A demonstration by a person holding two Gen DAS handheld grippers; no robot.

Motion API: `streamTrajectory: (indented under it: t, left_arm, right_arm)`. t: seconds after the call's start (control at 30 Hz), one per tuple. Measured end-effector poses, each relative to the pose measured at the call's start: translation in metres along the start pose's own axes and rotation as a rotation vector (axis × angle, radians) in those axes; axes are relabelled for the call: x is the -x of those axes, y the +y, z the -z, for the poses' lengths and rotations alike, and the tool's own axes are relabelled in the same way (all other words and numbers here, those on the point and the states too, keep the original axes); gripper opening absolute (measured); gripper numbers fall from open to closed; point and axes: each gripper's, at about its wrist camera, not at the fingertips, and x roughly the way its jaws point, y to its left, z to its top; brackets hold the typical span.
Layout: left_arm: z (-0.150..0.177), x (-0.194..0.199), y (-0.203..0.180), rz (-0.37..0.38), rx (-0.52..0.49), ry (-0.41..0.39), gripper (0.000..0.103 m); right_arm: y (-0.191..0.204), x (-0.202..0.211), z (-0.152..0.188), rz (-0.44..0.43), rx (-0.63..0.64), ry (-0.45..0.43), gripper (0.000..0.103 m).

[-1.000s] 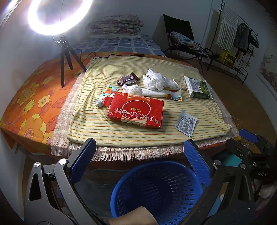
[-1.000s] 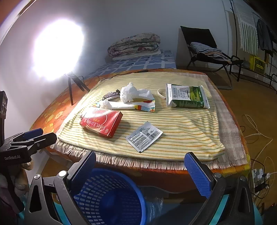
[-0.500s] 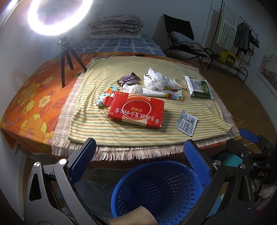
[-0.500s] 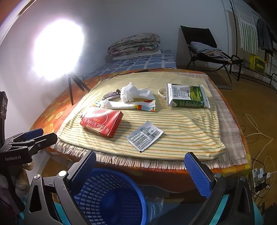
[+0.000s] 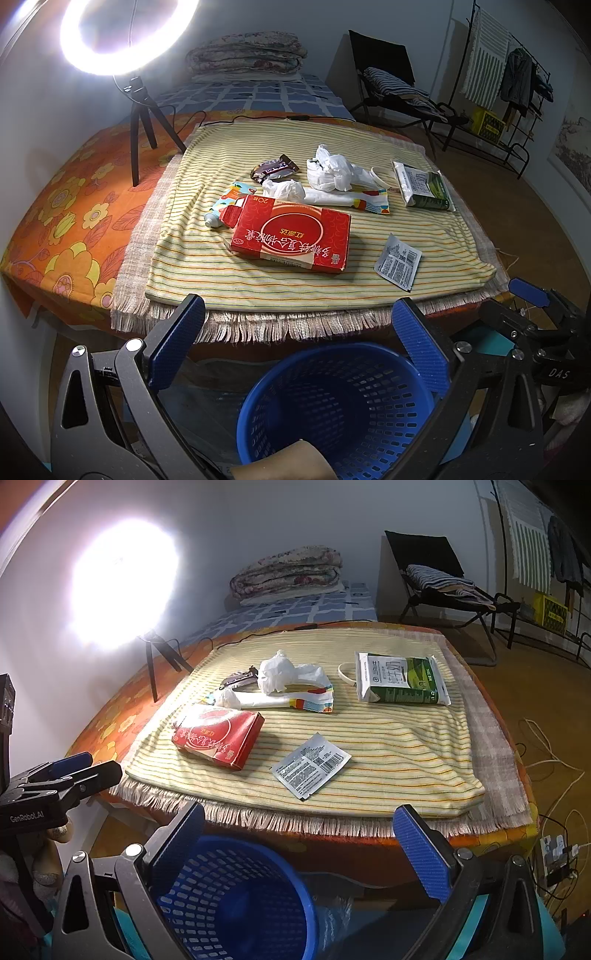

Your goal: Collect trash

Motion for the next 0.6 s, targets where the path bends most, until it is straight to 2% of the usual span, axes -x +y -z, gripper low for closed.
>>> streamTrajectory:
  t: [0.6]
  left_arm:
    - [0.0002,0.0000,-0.0003,-0.002,-0.001,0.000,0.103]
  right_arm:
    - [0.0013,-0.0015,0.0013,-0.003,-0.003,0.008,0.103]
